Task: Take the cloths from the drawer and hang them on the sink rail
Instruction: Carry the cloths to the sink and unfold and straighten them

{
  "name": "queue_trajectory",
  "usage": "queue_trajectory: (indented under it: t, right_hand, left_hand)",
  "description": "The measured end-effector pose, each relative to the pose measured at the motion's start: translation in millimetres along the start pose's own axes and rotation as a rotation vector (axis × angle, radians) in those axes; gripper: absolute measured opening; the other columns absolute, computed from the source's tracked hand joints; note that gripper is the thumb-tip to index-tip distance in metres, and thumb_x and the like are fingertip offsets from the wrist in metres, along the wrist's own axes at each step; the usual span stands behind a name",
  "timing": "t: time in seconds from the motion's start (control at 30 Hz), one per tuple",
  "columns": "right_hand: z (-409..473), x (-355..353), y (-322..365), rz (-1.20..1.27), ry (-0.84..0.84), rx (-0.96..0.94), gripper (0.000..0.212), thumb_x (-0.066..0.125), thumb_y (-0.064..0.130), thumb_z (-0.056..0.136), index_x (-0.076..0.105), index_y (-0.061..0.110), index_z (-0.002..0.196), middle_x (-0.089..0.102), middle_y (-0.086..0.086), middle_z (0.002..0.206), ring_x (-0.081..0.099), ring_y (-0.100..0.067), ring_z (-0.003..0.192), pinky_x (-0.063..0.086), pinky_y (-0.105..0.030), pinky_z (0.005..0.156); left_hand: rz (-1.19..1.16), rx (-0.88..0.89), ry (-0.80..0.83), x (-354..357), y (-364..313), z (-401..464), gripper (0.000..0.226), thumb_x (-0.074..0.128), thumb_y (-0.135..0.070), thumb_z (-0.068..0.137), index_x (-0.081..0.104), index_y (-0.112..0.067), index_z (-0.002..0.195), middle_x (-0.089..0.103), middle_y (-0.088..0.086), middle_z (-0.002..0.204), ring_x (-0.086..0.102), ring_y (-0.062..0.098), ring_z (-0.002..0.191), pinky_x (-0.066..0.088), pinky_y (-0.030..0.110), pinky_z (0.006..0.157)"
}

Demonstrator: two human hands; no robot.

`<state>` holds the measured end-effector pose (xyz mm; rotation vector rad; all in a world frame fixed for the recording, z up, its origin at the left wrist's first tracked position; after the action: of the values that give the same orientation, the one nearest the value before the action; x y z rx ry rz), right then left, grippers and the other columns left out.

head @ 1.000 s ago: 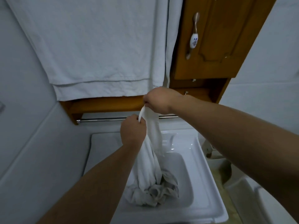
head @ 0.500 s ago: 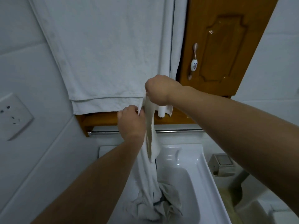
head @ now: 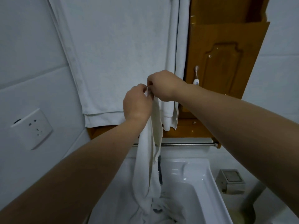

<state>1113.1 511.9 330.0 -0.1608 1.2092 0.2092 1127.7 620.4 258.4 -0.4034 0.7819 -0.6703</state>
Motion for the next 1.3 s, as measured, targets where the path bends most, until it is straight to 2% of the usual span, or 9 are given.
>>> queue_trajectory:
  t: [0.17,0.3,0.4,0.57,0.77,0.93,1.07,1.2,1.3]
  right_hand:
    - [-9,28,3,0.103,-0.005,-0.003,0.017,0.051,0.016,0.099,0.064,0.018,0.108,0.066,-0.002,0.097,0.058,-0.018,0.085,0.04,-0.028,0.065]
    - [-18,55,11,0.258,-0.032,0.02,0.015,0.052,0.02,0.099,0.062,0.019,0.11,0.065,-0.002,0.094,0.059,-0.019,0.083,0.045,-0.03,0.066]
    - [-26,74,10,0.311,-0.059,0.049,0.016,0.052,0.02,0.099,0.063,0.018,0.11,0.065,-0.003,0.093,0.057,-0.019,0.083,0.041,-0.03,0.067]
    - [-34,93,-4,0.334,-0.051,0.084,0.02,0.052,0.015,0.096,0.069,0.015,0.107,0.064,-0.005,0.102,0.058,-0.02,0.092,0.039,-0.028,0.074]
    - [-33,85,15,0.43,-0.079,-0.026,0.019,0.054,0.023,0.092,0.073,0.018,0.094,0.067,0.001,0.095,0.06,-0.014,0.088,0.039,-0.024,0.071]
    - [-33,76,21,0.466,-0.154,-0.027,0.014,0.056,0.021,0.093,0.07,0.019,0.093,0.065,0.002,0.094,0.057,-0.012,0.084,0.039,-0.023,0.069]
    - [-35,69,2,0.43,-0.228,0.083,0.022,0.052,0.02,0.097,0.072,0.015,0.099,0.069,0.0,0.1,0.06,-0.014,0.089,0.047,-0.028,0.075]
    - [-38,63,-29,0.419,-0.289,0.208,0.023,0.05,0.021,0.099,0.072,0.016,0.1,0.069,0.001,0.099,0.058,-0.01,0.085,0.043,-0.022,0.07]
    - [-41,57,-50,0.437,-0.355,0.281,0.023,0.051,0.021,0.098,0.073,0.015,0.103,0.069,0.002,0.099,0.059,-0.009,0.086,0.044,-0.02,0.07]
  left_hand:
    - [0.018,-0.135,0.056,1,22,-12,0.021,0.057,-0.042,0.094,0.069,-0.026,0.088,0.063,-0.012,0.074,0.051,0.004,0.061,0.03,0.016,0.05]
    - [-0.015,-0.196,0.112,2,34,-20,0.017,0.054,-0.03,0.093,0.063,-0.026,0.079,0.059,-0.012,0.07,0.054,0.005,0.063,0.032,0.019,0.05]
    - [-0.041,-0.128,0.161,2,37,-28,0.012,0.051,-0.021,0.092,0.058,-0.024,0.083,0.056,-0.012,0.071,0.052,0.005,0.065,0.032,0.018,0.051]
    - [0.066,-0.043,0.223,4,50,-37,0.013,0.05,-0.024,0.097,0.06,-0.026,0.089,0.055,-0.013,0.073,0.051,0.005,0.065,0.032,0.017,0.053]
    - [0.075,-0.197,0.238,21,57,-53,0.005,0.051,-0.019,0.093,0.052,-0.018,0.088,0.053,-0.006,0.076,0.051,0.012,0.066,0.029,0.022,0.048]
    - [-0.067,-0.514,0.154,22,65,-49,0.006,0.053,-0.022,0.09,0.052,-0.018,0.094,0.053,-0.005,0.077,0.048,0.009,0.064,0.029,0.024,0.047]
    - [0.013,-0.495,0.231,23,87,-59,0.012,0.05,-0.009,0.084,0.059,-0.016,0.089,0.052,-0.004,0.072,0.049,0.018,0.069,0.03,0.025,0.05]
    - [0.103,-0.485,0.219,26,114,-80,0.021,0.054,-0.005,0.083,0.067,-0.02,0.088,0.054,-0.006,0.072,0.053,0.022,0.074,0.037,0.027,0.061]
    - [0.191,-0.471,0.215,20,136,-84,0.026,0.057,-0.005,0.085,0.073,-0.019,0.099,0.067,0.003,0.085,0.06,0.027,0.08,0.045,0.029,0.067]
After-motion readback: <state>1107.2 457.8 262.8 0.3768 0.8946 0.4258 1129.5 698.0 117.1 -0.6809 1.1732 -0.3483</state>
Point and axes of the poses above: each hand's wrist, its own z-axis towards the middle knuckle, its own x-axis out of the palm, y = z × x, the point moved 3 cm from there along z, towards the middle knuckle
